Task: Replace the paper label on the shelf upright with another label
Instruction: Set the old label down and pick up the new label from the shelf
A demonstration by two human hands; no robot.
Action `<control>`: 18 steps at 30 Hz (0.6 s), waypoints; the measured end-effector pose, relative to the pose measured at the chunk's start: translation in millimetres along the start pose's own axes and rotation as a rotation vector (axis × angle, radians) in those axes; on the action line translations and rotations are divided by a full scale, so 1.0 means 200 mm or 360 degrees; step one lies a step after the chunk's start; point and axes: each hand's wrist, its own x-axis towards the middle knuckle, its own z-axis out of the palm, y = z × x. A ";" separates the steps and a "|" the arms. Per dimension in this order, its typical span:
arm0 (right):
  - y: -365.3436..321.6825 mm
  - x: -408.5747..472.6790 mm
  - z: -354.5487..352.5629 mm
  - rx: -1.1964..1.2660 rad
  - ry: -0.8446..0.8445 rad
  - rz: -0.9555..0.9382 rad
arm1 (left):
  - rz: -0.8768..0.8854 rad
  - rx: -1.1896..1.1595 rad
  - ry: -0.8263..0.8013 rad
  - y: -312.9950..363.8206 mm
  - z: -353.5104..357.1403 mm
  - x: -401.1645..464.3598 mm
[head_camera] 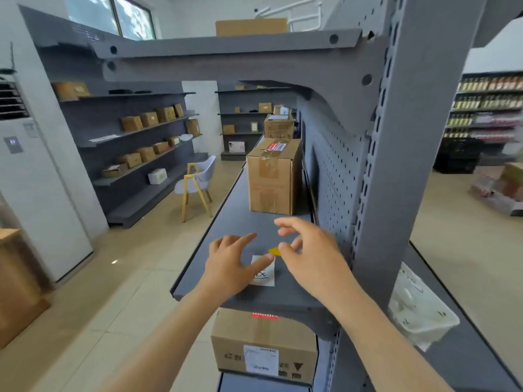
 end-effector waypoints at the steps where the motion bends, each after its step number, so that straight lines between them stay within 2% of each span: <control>1: 0.03 0.00 0.02 -0.0027 -0.0039 0.0021 | 0.0003 0.0124 -0.0037 -0.01 0.02 0.01; 3: 0.07 0.01 0.05 -0.0061 -0.0074 0.0040 | 0.0002 0.0327 -0.0137 -0.04 0.05 0.04; 6: 0.10 0.03 0.08 -0.0100 -0.0086 0.0065 | -0.0004 0.0422 -0.0224 -0.07 0.06 0.05; 18: 0.20 0.08 0.28 -0.0480 -0.0203 0.0105 | 0.0201 0.0328 -0.0099 -0.10 0.06 -0.01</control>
